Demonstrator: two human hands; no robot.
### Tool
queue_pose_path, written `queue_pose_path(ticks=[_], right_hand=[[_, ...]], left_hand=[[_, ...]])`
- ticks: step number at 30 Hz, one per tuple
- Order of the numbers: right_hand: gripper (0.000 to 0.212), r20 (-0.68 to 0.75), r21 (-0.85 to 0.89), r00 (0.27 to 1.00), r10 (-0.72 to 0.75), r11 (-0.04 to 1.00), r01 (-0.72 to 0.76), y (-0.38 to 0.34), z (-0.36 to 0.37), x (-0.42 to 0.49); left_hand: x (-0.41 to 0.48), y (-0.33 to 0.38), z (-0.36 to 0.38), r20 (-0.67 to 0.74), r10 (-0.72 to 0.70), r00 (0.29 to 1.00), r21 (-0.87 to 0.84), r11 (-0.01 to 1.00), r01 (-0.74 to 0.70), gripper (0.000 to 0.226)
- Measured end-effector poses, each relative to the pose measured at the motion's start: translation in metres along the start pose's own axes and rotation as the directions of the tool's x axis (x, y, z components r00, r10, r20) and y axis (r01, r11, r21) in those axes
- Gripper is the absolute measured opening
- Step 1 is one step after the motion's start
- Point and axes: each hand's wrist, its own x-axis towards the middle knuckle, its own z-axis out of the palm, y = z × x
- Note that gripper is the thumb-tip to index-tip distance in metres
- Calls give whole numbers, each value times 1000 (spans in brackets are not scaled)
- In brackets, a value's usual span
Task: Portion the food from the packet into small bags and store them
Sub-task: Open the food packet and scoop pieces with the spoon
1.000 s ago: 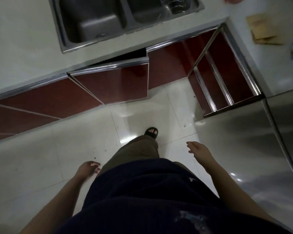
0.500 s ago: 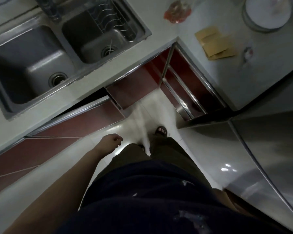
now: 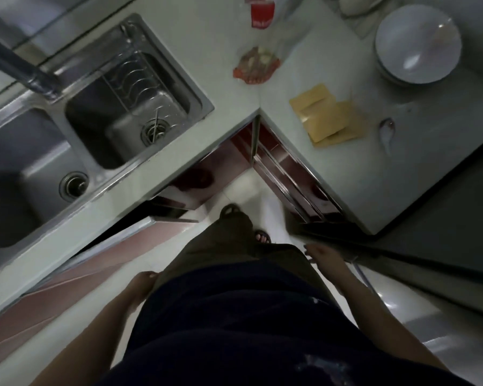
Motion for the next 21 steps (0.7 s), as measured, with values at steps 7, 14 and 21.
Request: queue_pose_path(ticks=[7,14,21], right_hand=[[24,17,-34,999,-47,998,48,-56,-19,38],[21,-212,120,976,54,992,-29,-88,-62,34],[24,-384,239,904,186,966,-97,-113,-104,37]], left_hand=[[-8,169,-51,174,359,917,-170,928,-331,35],[-19,338,-69,255,645,720,115,719,-685,27],[-26,423,-66,398,748,532,104,539,-836,21]])
